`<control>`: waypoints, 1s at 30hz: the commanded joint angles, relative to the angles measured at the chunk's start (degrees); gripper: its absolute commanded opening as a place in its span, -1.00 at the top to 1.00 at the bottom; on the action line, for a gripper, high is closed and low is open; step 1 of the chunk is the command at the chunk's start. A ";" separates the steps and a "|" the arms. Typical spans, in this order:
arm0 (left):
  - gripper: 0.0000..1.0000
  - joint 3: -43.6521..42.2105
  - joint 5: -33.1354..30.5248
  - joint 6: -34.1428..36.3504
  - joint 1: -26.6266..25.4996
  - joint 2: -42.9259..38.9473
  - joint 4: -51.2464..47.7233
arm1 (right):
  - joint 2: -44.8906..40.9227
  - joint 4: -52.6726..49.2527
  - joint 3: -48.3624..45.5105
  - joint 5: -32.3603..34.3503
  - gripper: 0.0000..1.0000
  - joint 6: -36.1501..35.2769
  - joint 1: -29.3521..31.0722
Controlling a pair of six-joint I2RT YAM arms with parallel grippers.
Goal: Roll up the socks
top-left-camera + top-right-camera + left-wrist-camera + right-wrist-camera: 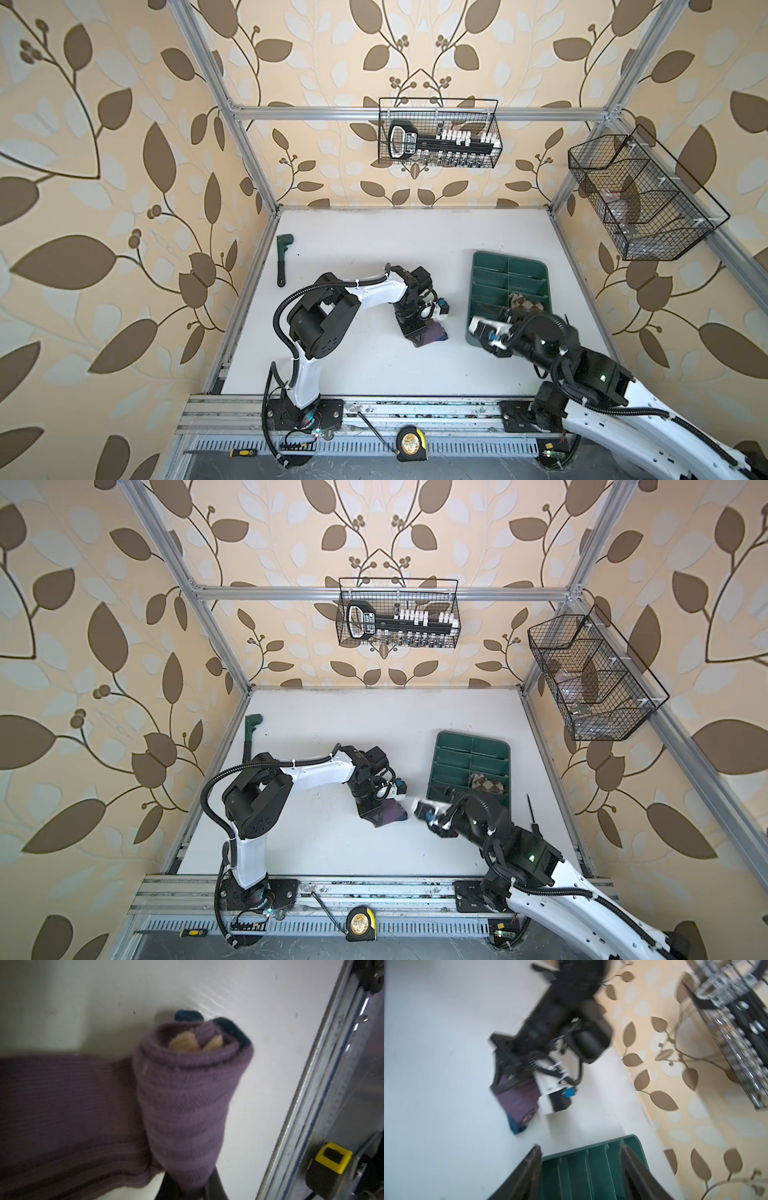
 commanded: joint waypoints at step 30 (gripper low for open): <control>0.63 -1.67 -5.28 -2.62 0.53 -1.69 -3.51 | 54.12 26.64 0.29 -1.09 0.92 -11.60 5.83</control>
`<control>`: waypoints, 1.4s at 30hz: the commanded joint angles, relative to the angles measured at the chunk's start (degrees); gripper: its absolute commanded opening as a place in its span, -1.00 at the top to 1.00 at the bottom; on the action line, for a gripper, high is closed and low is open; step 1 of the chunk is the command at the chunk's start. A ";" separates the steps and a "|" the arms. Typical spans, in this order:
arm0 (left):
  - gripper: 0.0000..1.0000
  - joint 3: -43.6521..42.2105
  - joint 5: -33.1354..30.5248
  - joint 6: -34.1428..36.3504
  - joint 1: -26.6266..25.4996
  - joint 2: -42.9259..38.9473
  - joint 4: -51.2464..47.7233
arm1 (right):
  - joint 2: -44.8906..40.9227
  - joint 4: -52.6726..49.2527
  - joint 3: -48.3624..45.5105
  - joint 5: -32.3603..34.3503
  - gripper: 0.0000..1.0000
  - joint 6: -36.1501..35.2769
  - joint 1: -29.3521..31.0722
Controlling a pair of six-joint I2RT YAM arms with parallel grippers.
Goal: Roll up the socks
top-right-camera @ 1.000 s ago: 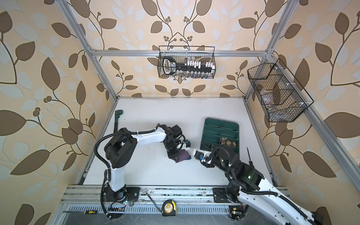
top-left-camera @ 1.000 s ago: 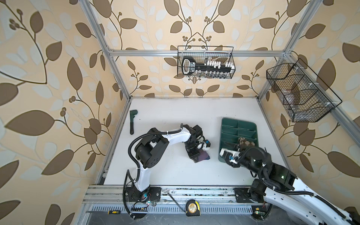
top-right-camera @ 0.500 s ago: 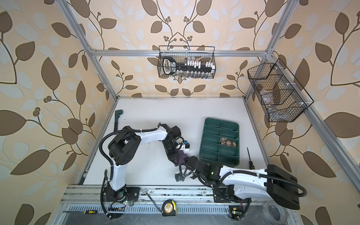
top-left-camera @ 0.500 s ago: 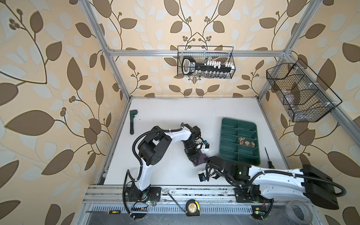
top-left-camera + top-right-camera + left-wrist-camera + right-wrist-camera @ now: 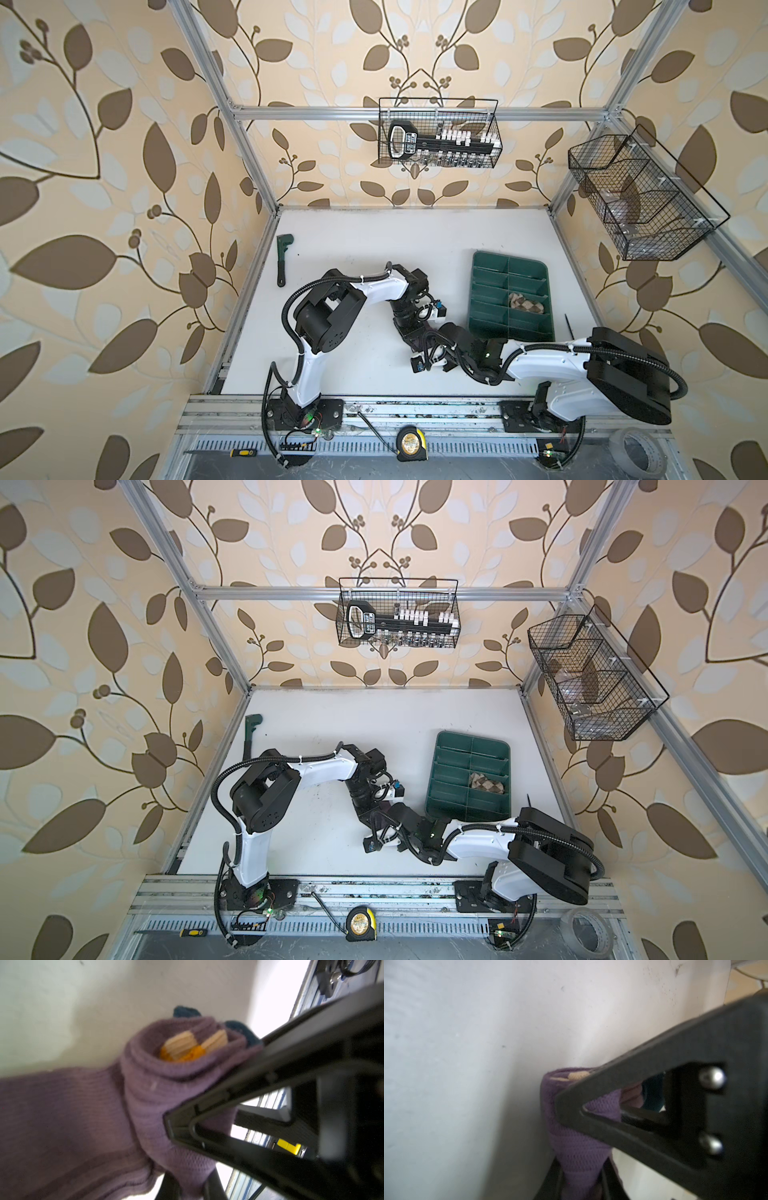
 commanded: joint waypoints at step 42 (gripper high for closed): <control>-0.33 -24.75 -72.22 -9.70 -42.31 -27.56 24.71 | 34.30 -60.57 46.54 -29.58 0.61 11.27 -13.28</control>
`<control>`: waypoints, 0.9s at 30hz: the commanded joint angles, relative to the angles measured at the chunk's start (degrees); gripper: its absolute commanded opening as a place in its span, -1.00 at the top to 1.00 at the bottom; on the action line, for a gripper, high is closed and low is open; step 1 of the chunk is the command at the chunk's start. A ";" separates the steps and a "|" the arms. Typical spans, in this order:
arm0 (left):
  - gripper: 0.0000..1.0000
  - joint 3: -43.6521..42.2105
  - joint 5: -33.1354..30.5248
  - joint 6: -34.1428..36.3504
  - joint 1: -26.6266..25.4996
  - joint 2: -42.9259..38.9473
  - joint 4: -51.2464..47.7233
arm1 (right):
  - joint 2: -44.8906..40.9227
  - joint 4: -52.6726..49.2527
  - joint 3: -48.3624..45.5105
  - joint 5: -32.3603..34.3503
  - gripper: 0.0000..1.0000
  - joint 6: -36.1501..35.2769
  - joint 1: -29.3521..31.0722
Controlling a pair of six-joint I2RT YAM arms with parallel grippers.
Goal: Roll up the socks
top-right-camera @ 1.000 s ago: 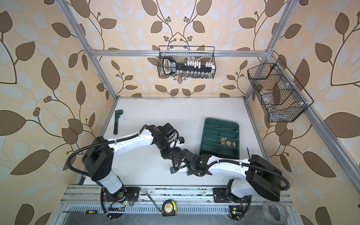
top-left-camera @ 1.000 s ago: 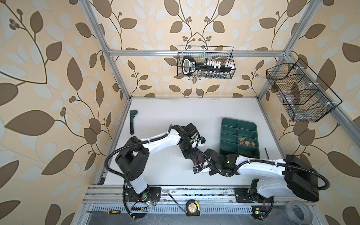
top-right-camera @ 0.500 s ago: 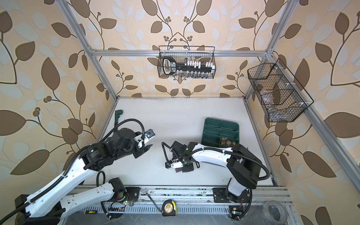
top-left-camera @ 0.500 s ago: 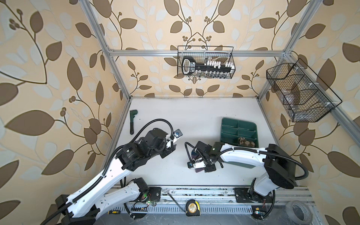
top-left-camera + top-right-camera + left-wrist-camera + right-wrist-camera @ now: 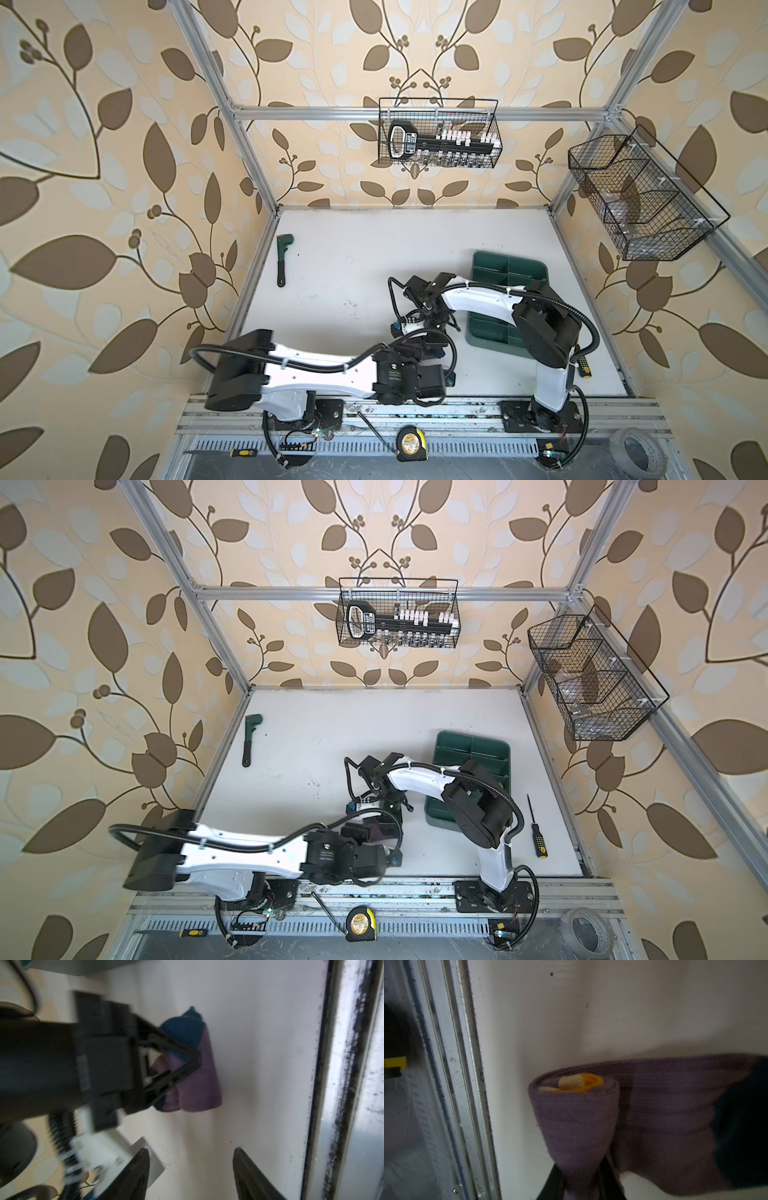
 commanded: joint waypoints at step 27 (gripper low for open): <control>1.00 -0.86 14.14 1.32 15.34 11.84 16.25 | -14.96 8.65 -11.88 0.54 0.34 3.46 -7.89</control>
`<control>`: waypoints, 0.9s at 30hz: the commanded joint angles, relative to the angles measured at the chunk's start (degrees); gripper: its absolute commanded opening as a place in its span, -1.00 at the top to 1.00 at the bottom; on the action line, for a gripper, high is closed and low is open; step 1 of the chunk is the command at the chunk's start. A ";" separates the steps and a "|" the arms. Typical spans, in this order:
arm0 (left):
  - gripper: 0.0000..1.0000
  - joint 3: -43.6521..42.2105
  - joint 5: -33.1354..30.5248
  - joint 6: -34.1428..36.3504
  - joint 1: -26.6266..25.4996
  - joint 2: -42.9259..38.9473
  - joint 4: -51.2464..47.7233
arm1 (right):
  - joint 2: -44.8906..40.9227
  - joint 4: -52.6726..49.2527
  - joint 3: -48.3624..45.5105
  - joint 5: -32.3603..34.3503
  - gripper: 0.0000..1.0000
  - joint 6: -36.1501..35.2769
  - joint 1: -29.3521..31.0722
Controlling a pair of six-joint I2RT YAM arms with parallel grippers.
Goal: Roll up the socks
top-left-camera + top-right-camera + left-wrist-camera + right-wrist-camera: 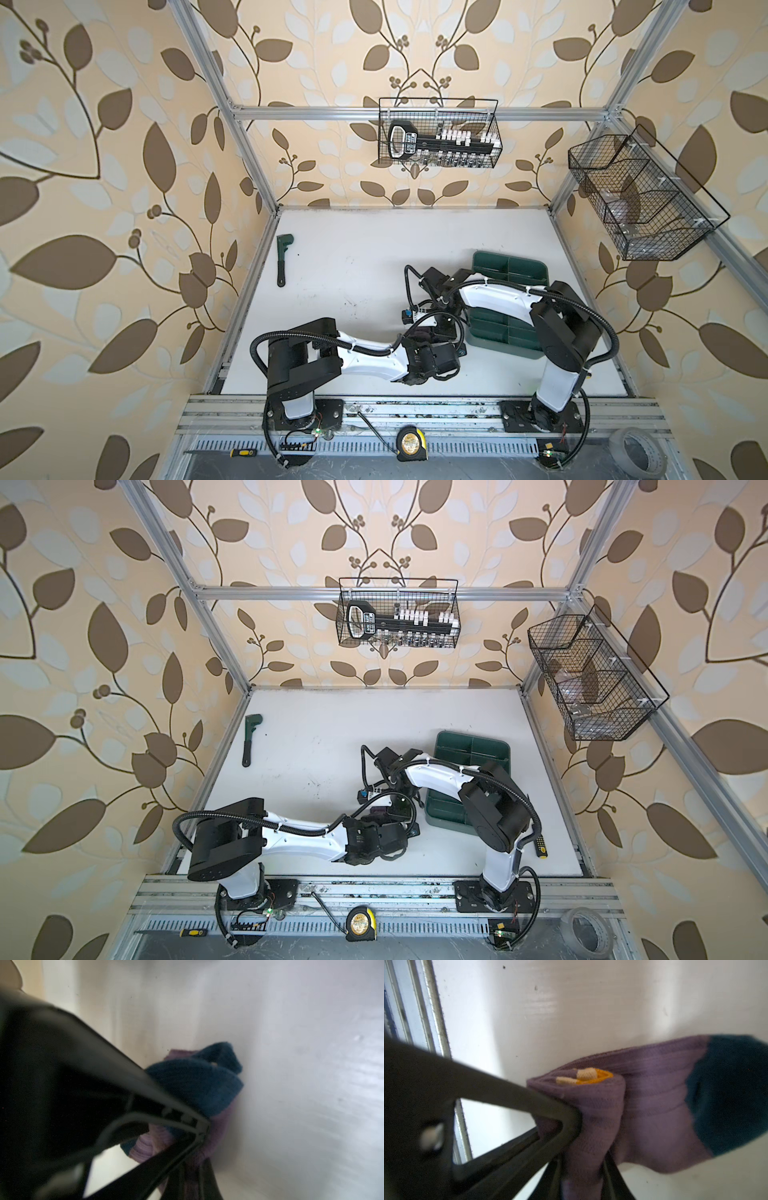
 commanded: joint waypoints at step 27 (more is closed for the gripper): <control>1.00 22.43 64.09 11.39 31.42 16.72 -41.01 | -72.76 24.46 -40.49 33.32 -0.02 -19.21 15.53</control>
